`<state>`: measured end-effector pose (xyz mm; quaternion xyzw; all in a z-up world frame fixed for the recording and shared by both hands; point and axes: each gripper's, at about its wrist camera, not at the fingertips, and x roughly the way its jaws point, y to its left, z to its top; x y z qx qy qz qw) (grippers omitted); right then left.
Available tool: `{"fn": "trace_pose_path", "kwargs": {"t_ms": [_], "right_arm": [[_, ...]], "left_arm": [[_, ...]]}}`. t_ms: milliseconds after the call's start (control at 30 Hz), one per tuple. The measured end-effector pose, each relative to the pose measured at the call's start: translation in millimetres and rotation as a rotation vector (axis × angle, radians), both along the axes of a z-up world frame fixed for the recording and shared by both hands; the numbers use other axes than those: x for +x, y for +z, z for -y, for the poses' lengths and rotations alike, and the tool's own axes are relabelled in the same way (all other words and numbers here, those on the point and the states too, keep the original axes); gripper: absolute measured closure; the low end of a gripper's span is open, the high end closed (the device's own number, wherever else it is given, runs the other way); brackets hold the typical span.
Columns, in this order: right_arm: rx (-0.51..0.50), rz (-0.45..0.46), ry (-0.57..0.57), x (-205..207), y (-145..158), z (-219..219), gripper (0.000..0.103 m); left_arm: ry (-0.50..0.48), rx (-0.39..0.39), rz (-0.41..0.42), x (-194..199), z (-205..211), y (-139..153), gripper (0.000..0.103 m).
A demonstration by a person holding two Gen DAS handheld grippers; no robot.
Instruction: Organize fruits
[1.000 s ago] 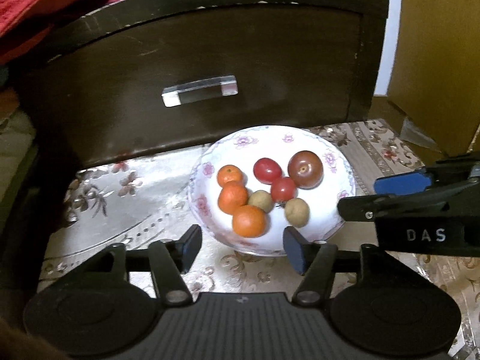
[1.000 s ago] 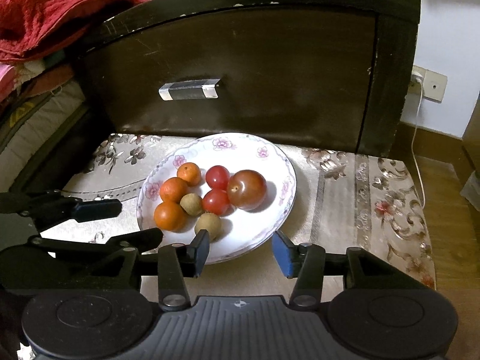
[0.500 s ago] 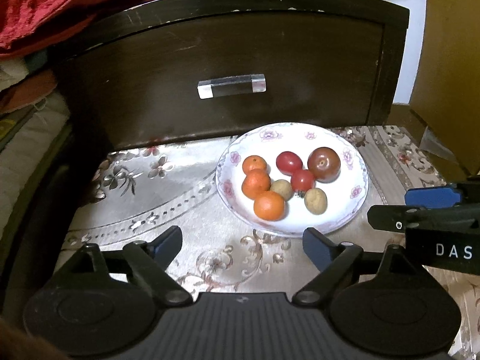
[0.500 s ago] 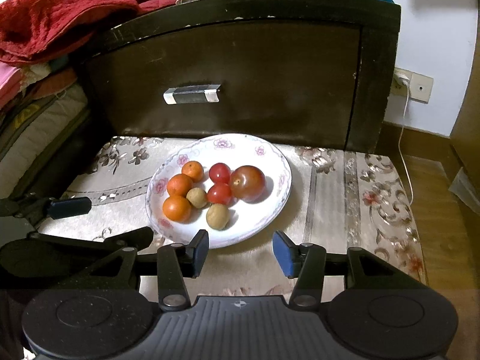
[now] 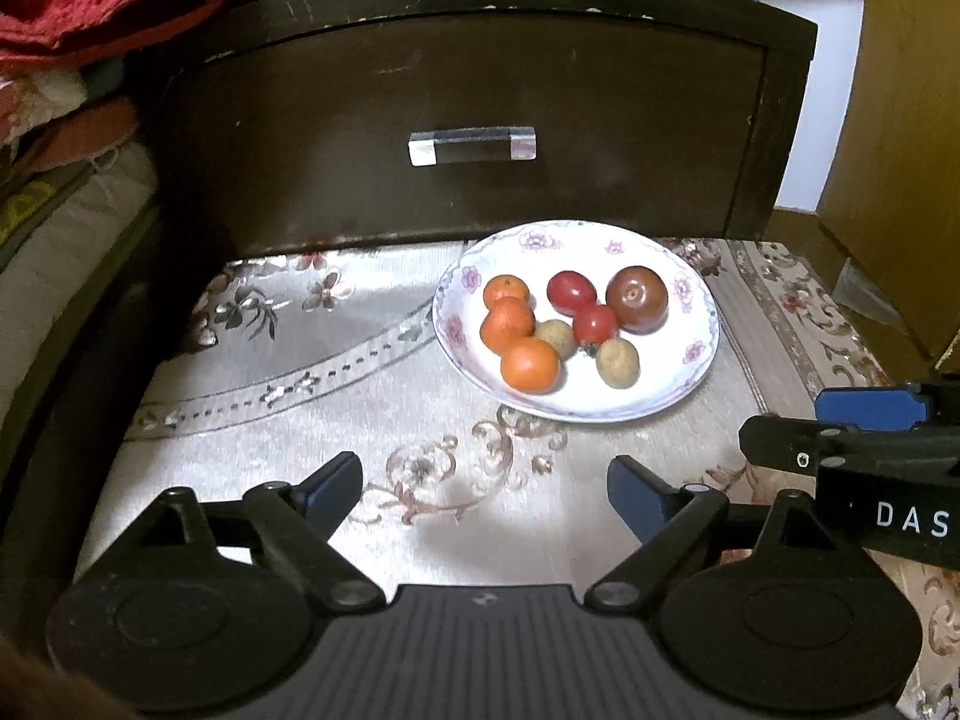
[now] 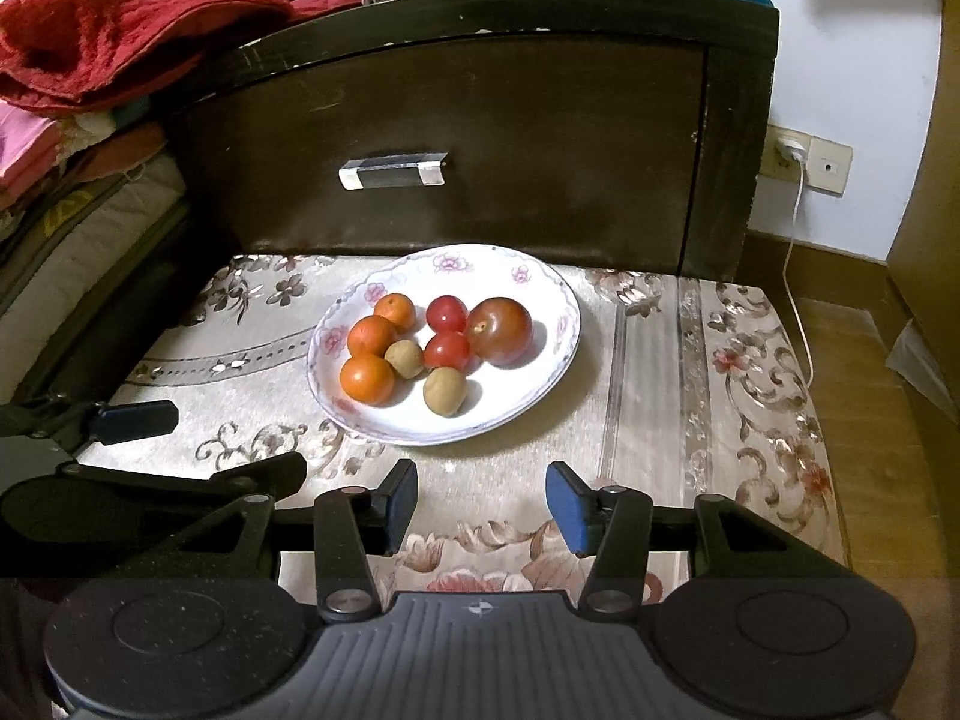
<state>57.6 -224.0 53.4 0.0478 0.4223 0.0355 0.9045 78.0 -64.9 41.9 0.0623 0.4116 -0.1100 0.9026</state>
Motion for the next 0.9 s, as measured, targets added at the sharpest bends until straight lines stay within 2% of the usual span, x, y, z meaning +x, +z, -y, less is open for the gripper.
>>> {"fn": "trace_pose_path", "kwargs": {"t_ms": [900], "right_arm": [[-0.034,0.009,-0.030,-41,7,-14,0.057]], "left_arm": [[0.015,-0.002,-0.002,-35,-10,6,0.008]]}}
